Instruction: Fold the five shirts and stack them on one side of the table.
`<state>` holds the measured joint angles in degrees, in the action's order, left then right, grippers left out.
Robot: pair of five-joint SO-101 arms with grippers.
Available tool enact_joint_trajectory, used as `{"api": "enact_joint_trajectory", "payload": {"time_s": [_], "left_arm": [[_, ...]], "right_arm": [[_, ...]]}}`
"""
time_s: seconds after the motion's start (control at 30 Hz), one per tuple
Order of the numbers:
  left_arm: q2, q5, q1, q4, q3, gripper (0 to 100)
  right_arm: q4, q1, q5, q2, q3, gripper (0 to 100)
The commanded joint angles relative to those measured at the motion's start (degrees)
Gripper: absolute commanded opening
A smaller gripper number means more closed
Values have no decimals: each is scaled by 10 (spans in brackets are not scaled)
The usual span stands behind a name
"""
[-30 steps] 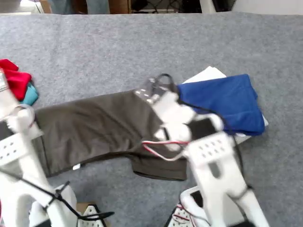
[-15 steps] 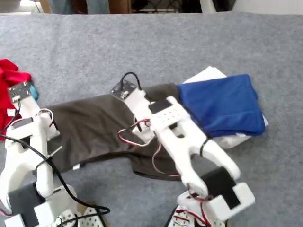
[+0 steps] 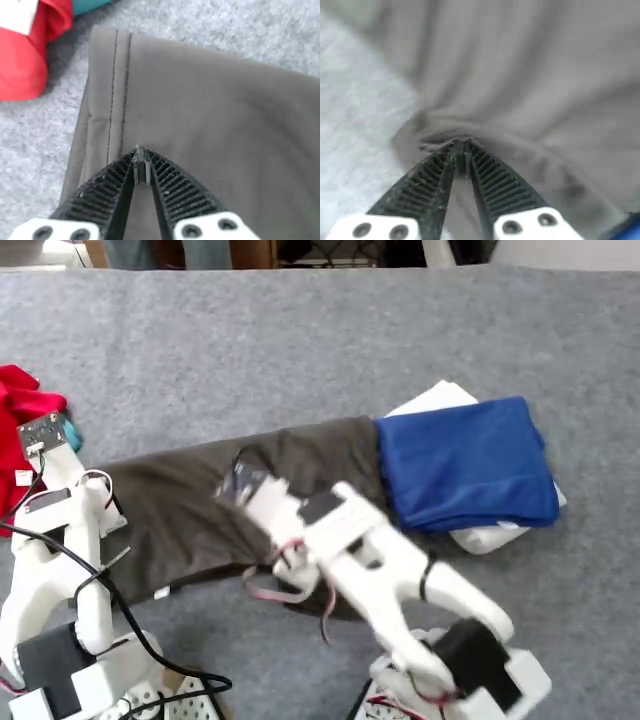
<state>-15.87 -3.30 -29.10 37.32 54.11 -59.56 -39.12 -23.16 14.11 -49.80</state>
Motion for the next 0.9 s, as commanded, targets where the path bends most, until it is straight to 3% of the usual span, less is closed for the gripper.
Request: {"api": "enact_joint_trajectory", "payload": {"time_s": [0.0, 0.2, 0.33, 0.53, 0.67, 0.87], "left_arm": [[-3, -3, 1, -9, -9, 30], [-3, -1, 1, -9, -9, 30], [-3, -1, 2, -9, -9, 30], [-3, -1, 2, -9, -9, 30], [-3, -1, 2, -9, -9, 30], [-3, -1, 2, -9, -9, 30]], "right_arm": [[-40, -52, -8, 69, -34, 15], [-183, -51, -88, 202, 6, 15], [-156, 23, -95, 239, 38, 15], [-96, 98, -100, 123, 14, 15], [-77, 57, -102, 79, -19, 15], [-50, -74, -62, 75, -58, 15]]}}
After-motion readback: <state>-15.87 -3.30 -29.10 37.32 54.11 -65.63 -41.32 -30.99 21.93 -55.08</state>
